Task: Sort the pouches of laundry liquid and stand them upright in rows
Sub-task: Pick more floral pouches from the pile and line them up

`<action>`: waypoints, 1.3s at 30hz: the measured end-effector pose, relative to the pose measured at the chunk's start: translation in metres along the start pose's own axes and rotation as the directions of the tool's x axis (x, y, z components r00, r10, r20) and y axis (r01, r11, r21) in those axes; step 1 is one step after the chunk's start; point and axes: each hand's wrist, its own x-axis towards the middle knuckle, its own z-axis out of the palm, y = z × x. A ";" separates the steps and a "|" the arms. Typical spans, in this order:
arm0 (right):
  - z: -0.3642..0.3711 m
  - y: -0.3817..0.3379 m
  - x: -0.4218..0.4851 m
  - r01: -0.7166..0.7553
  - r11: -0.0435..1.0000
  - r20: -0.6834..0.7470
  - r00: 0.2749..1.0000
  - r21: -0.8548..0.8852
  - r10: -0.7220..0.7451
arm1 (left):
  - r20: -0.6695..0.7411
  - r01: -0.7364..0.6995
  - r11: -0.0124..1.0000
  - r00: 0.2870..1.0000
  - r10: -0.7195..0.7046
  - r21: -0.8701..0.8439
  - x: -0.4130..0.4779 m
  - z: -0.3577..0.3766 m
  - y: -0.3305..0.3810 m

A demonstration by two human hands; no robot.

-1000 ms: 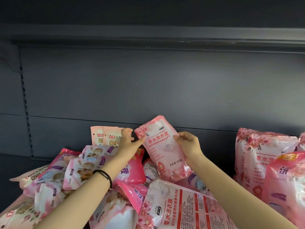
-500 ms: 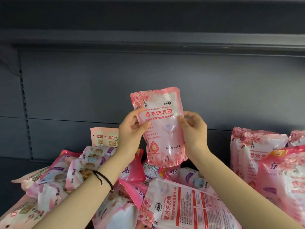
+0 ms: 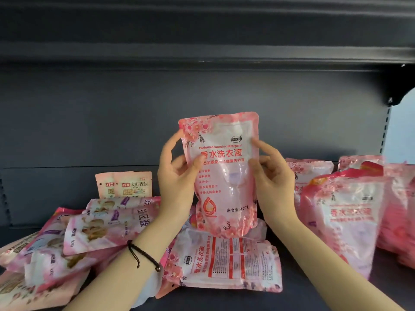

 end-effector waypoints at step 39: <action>-0.266 0.034 -0.065 -0.239 0.969 -0.040 0.970 0.056 0.241 | -0.003 0.180 0.971 0.983 -0.182 0.157 -0.153 0.209 -0.061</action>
